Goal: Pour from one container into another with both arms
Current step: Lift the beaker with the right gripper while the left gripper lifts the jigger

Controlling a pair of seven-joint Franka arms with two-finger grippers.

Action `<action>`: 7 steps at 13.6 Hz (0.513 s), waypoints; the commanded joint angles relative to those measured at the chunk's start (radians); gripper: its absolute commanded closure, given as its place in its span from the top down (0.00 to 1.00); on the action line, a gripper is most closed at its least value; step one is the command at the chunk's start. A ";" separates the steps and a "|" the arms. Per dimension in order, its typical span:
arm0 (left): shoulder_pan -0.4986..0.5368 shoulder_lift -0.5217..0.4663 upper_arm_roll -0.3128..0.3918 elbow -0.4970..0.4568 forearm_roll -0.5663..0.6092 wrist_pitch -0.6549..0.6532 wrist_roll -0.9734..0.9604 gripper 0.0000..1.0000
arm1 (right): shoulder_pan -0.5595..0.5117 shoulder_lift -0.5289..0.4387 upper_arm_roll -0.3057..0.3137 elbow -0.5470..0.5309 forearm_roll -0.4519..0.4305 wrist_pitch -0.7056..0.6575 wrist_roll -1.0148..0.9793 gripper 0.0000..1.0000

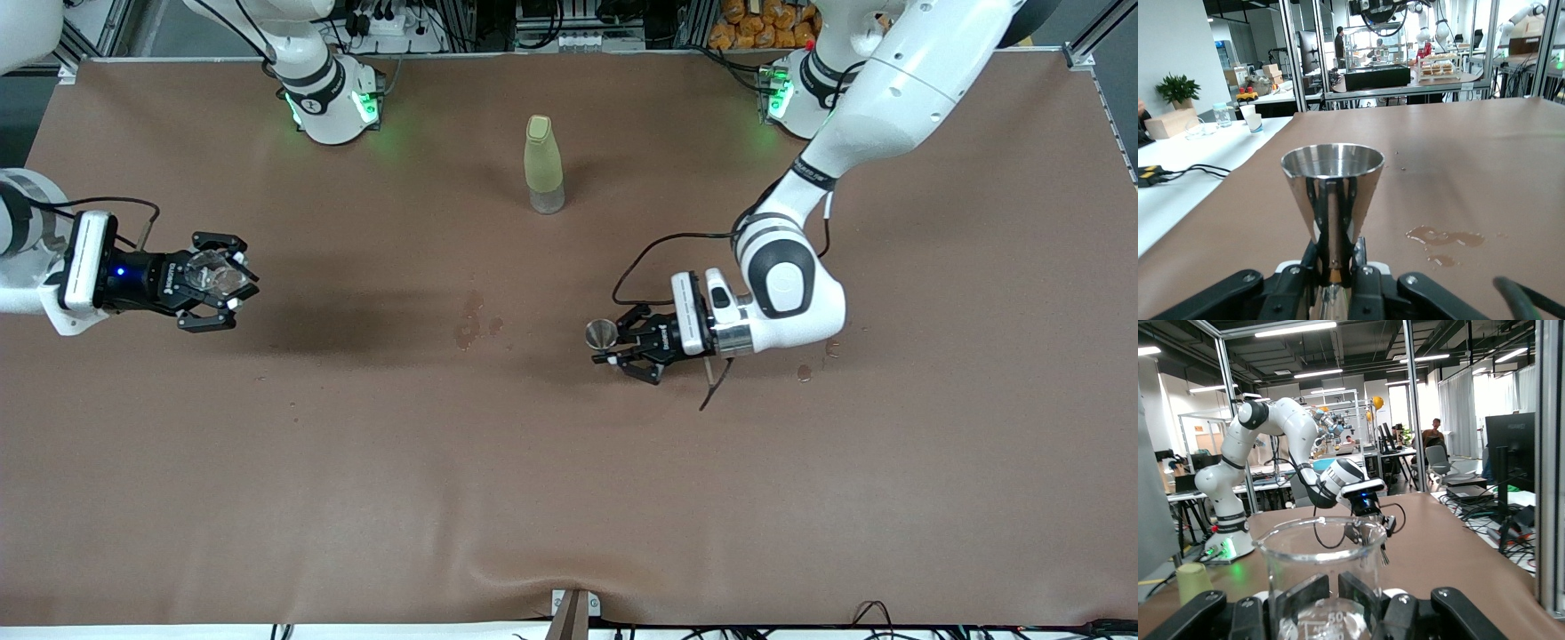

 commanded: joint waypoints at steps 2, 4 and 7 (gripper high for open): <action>-0.064 0.012 0.008 0.044 -0.095 0.035 -0.054 0.00 | 0.057 -0.050 -0.015 -0.032 -0.010 0.008 0.066 0.00; -0.089 0.012 0.007 0.049 -0.121 0.039 -0.094 0.00 | 0.080 -0.058 -0.014 -0.032 -0.005 0.014 0.075 0.00; -0.149 0.013 0.010 0.064 -0.197 0.041 -0.101 0.00 | 0.118 -0.084 -0.014 -0.049 0.007 0.052 0.100 0.00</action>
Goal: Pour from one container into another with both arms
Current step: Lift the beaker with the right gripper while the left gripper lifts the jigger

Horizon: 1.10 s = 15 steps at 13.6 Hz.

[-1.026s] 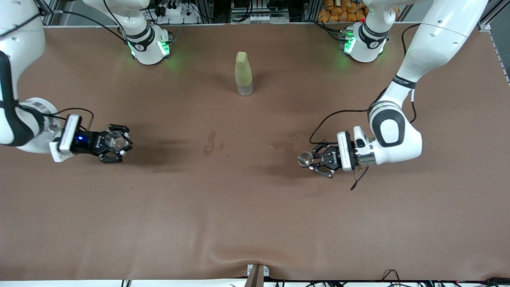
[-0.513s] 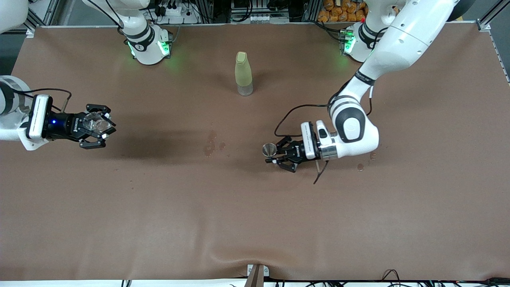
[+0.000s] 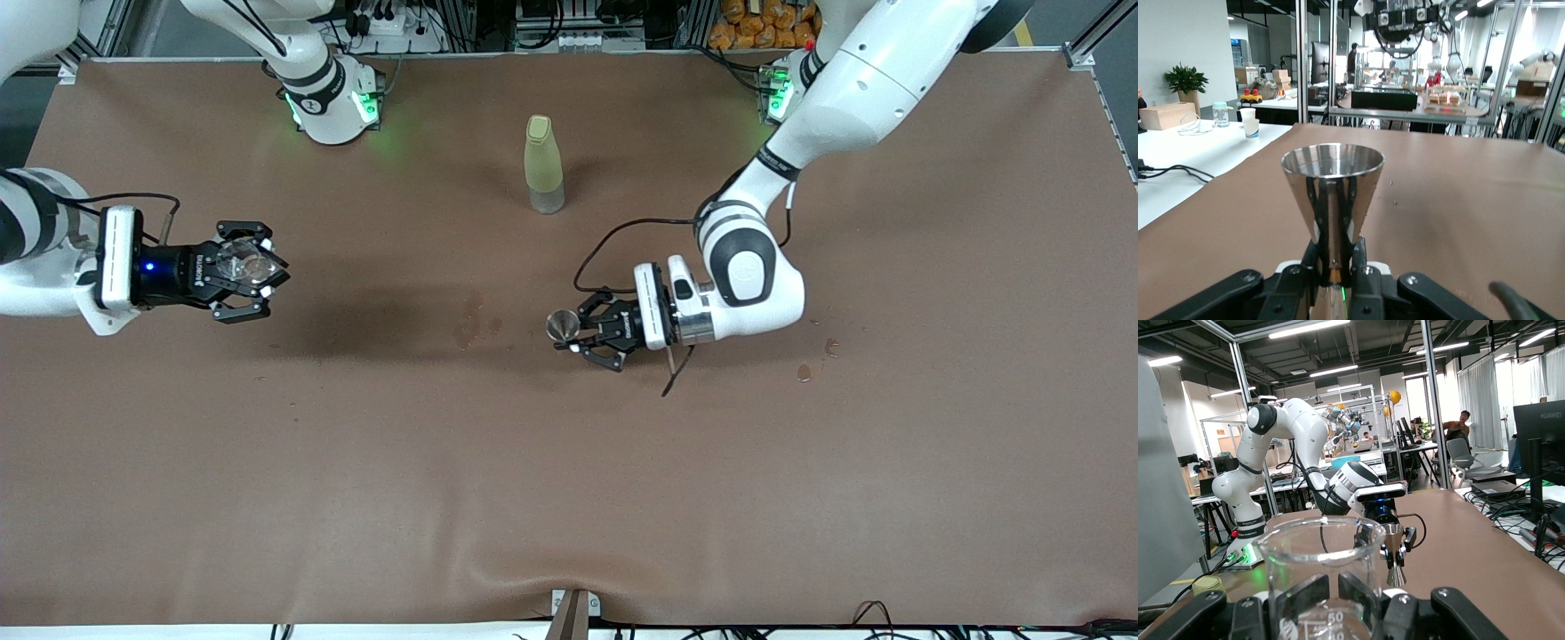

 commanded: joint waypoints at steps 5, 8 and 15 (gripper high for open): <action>-0.136 0.033 0.008 0.050 -0.097 0.045 -0.004 0.00 | 0.110 -0.090 -0.001 -0.115 0.091 0.132 0.034 0.00; -0.190 0.068 0.009 0.097 -0.108 0.075 0.002 0.00 | 0.117 -0.119 0.060 -0.150 0.096 0.196 0.034 0.00; -0.224 0.076 0.011 0.119 -0.145 0.105 0.065 0.00 | 0.117 -0.139 0.241 -0.261 0.278 0.354 -0.062 0.00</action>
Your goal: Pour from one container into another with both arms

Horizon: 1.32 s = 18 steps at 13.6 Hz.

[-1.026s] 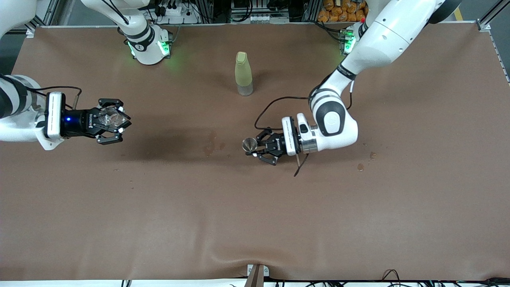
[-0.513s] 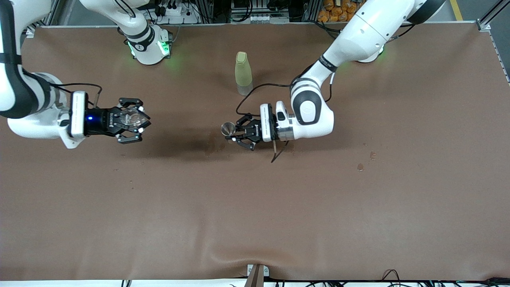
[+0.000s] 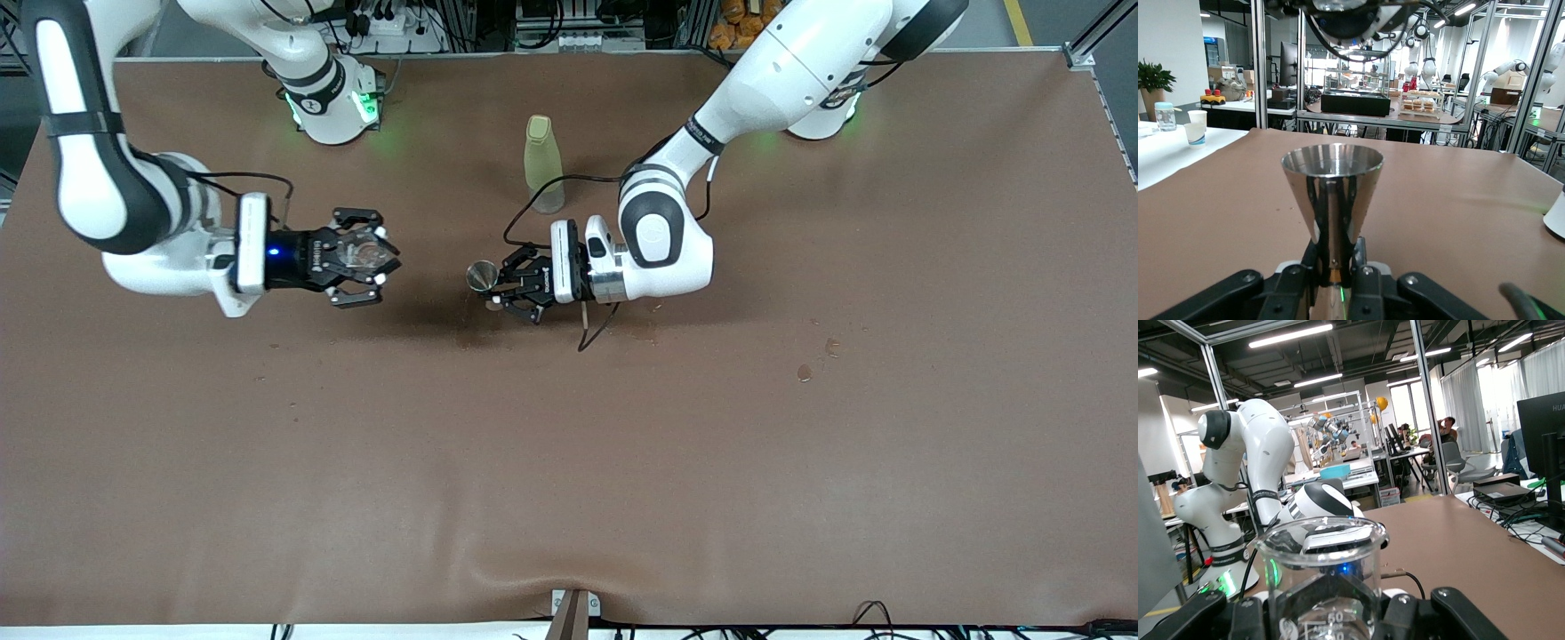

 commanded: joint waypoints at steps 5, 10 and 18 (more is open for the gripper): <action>-0.060 0.043 0.010 0.074 -0.099 0.061 0.035 0.00 | 0.002 -0.044 0.142 -0.079 0.149 0.130 -0.056 0.00; -0.139 0.074 0.067 0.119 -0.138 0.081 0.035 0.00 | 0.002 -0.042 0.219 -0.125 0.237 0.186 -0.096 0.00; -0.096 0.064 0.071 0.095 -0.112 0.080 0.075 0.00 | 0.002 -0.048 0.222 -0.210 0.237 0.176 -0.097 0.00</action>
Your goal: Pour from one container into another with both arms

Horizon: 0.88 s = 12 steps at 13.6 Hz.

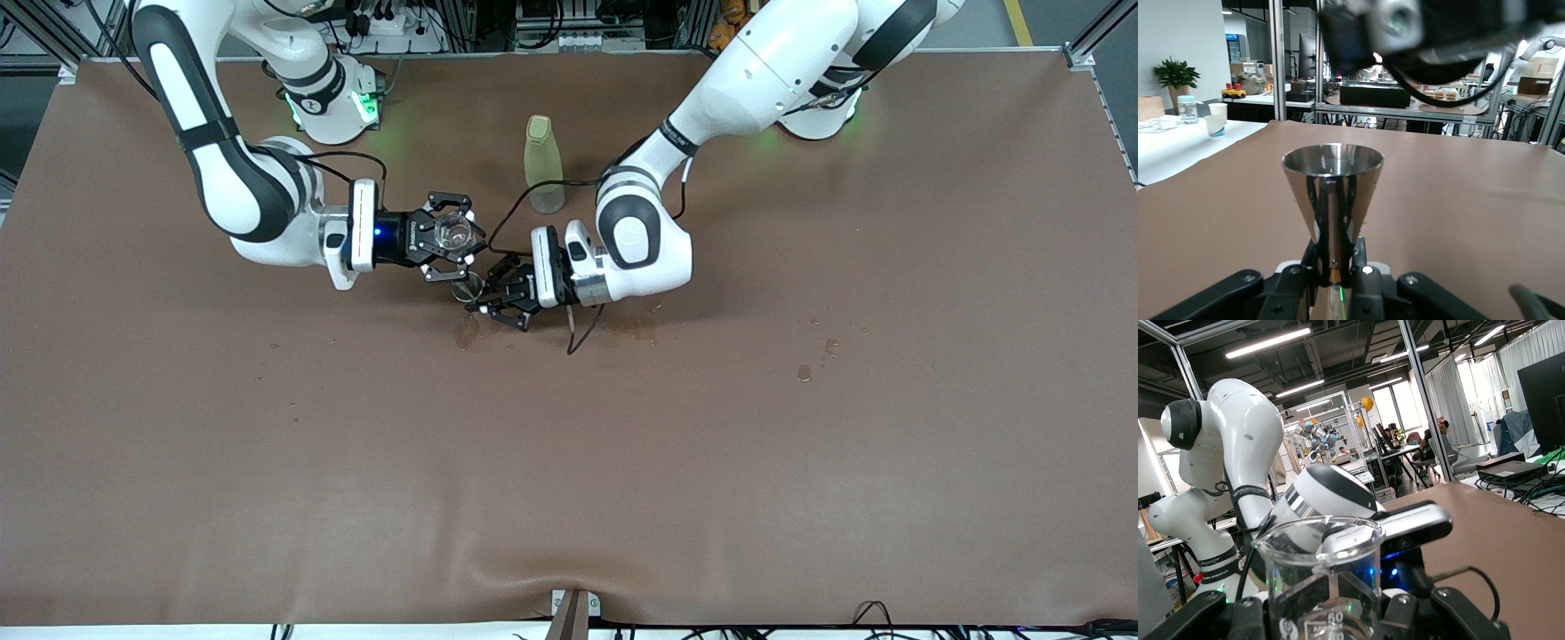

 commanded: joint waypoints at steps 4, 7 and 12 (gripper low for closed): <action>0.010 0.003 -0.006 0.000 -0.013 0.012 0.025 0.00 | 0.000 -0.046 0.024 -0.049 0.035 0.009 -0.008 0.00; 0.007 0.006 -0.006 -0.002 -0.014 0.012 0.025 0.00 | 0.000 -0.045 0.025 -0.049 0.036 0.009 0.004 0.00; 0.008 0.006 -0.006 -0.005 -0.025 0.012 0.025 0.00 | -0.001 -0.046 0.039 -0.049 0.036 0.008 0.122 0.00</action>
